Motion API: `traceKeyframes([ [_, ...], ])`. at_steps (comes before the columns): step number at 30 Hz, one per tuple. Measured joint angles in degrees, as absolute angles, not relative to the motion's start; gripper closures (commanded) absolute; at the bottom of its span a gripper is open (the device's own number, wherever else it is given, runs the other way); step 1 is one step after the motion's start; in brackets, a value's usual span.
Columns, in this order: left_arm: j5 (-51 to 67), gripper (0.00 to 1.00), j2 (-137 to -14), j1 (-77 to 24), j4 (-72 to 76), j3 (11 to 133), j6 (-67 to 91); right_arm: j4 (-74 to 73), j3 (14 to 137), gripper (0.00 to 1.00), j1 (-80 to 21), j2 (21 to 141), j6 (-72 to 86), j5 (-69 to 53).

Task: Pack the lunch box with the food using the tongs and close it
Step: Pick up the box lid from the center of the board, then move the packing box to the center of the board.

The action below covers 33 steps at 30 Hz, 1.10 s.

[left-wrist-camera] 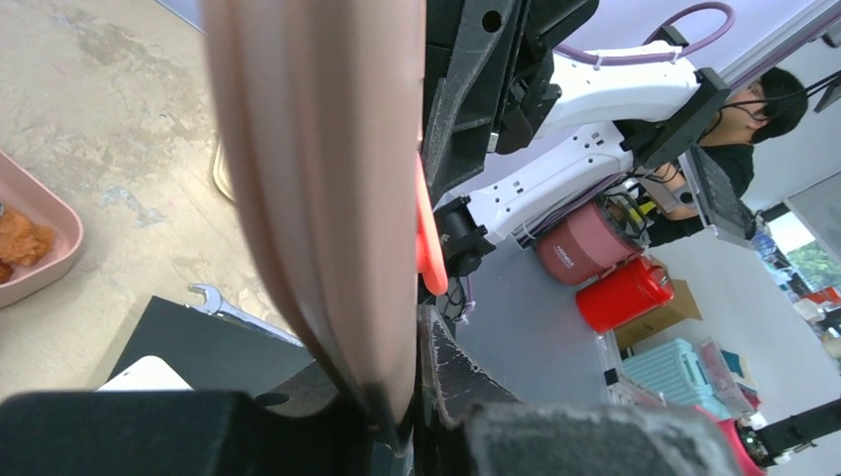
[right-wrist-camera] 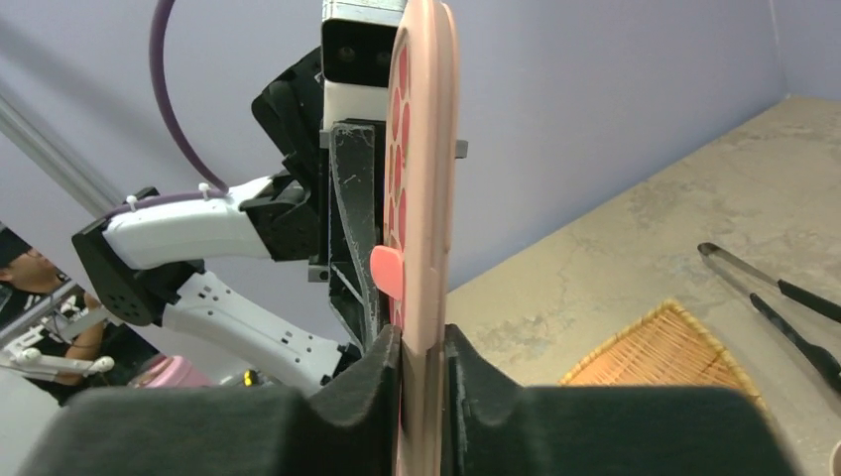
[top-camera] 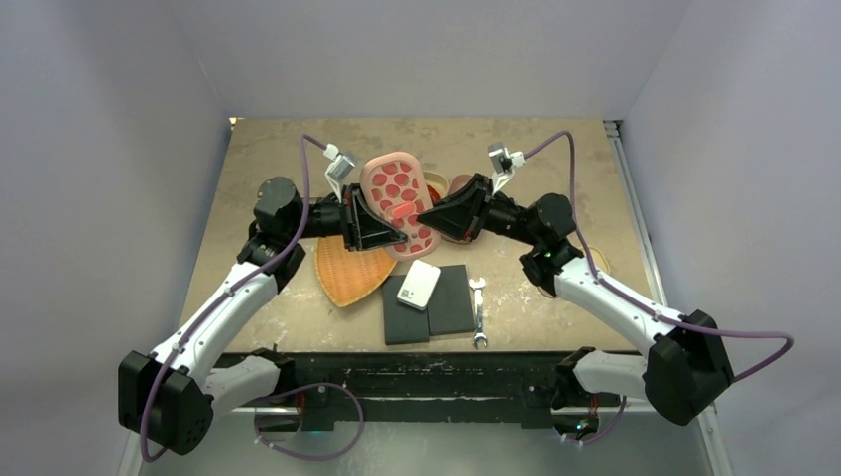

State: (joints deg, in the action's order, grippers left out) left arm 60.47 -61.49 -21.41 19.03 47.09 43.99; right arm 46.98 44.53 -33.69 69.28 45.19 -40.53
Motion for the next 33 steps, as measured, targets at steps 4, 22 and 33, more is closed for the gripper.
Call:
traceKeyframes([
  [4, 60.86, 0.92, -61.6, -21.12, 17.89, 47.09, 42.96, 45.63, 44.6, 1.0, -33.63, 69.25, 45.34, -40.47],
  [22, 37.95, 0.16, -70.17, -18.65, -4.27, 50.81, 24.38, 26.87, 39.4, 1.0, -30.85, 60.14, 55.35, -4.32],
  [33, 28.47, 0.2, -89.93, -23.29, -4.84, 63.86, 22.83, 27.55, 35.0, 1.0, -27.22, 71.88, 55.09, 3.6],
])
